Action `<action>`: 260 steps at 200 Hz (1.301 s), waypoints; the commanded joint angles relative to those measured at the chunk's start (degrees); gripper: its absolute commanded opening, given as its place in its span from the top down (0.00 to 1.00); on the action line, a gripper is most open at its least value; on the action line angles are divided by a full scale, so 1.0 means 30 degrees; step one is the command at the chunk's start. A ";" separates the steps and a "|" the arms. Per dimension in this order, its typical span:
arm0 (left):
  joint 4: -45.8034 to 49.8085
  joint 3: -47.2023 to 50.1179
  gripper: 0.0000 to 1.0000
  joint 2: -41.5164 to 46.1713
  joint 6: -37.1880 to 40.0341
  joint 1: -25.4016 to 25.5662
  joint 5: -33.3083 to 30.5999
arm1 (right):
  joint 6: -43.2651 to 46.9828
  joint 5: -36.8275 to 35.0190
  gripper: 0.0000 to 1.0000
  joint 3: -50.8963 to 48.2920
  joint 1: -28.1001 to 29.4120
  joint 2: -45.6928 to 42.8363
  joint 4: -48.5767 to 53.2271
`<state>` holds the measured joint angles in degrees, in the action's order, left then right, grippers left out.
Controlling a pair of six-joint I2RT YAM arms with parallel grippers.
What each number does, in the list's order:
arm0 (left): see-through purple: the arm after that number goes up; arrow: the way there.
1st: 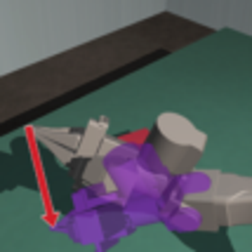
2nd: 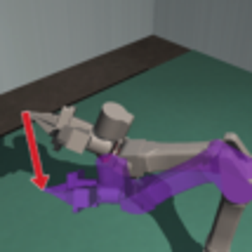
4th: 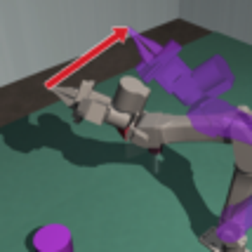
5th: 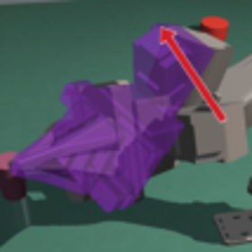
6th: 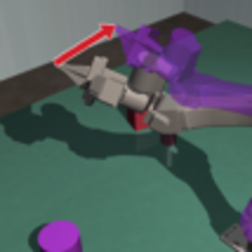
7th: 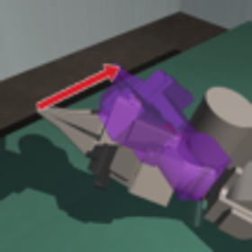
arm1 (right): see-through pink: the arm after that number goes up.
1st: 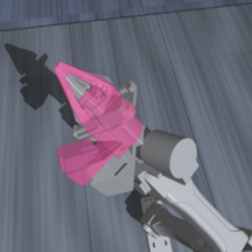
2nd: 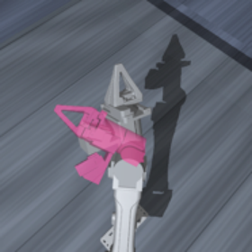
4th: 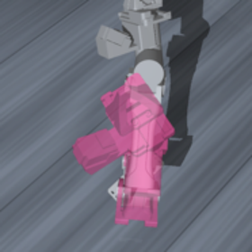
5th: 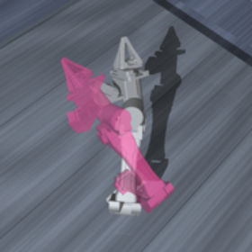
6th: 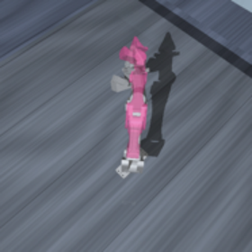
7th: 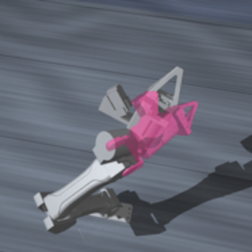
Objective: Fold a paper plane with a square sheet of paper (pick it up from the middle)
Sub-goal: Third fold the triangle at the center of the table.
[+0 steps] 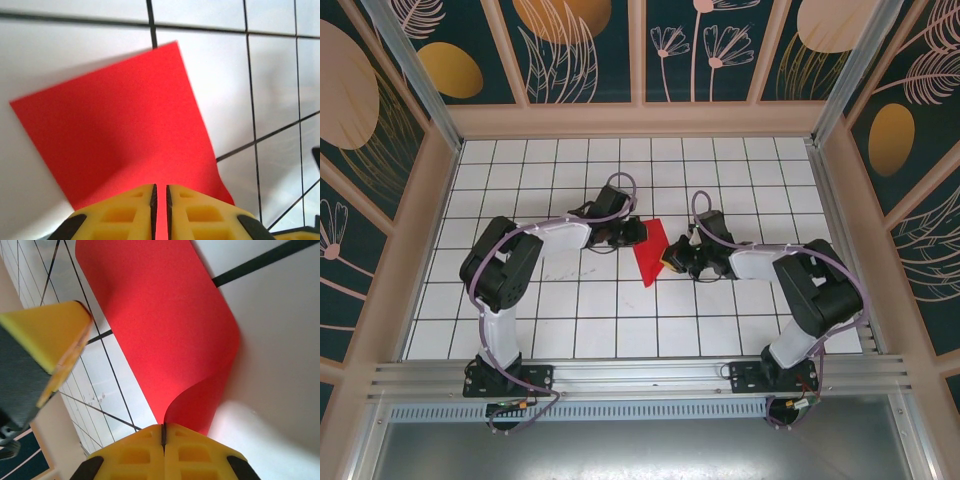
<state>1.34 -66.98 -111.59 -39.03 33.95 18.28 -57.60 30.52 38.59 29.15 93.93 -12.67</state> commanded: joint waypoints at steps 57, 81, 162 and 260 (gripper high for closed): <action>0.1703 -0.0930 0.86 -0.1492 0.0600 -0.0387 -0.1399 | -0.0216 0.0032 1.00 0.1328 0.0564 0.1401 -0.0711; 0.1954 -0.0961 0.87 -0.1852 0.0637 -0.0389 -0.1646 | -0.0137 0.0199 1.00 0.1660 0.0626 0.1751 -0.0929; 0.2071 -0.0810 0.87 -0.2013 0.0725 -0.0383 -0.1697 | 0.0002 0.0014 1.00 0.2584 0.0626 0.3074 -0.1169; 0.1954 -0.0584 0.87 -0.2017 0.0780 -0.0368 -0.1553 | 0.1366 -0.0115 1.00 0.3828 0.1267 0.3978 0.0491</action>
<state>4.56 -69.34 -115.81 -37.69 32.84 14.09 -56.18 30.22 48.16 32.38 104.86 -13.98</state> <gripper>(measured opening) 0.127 0.046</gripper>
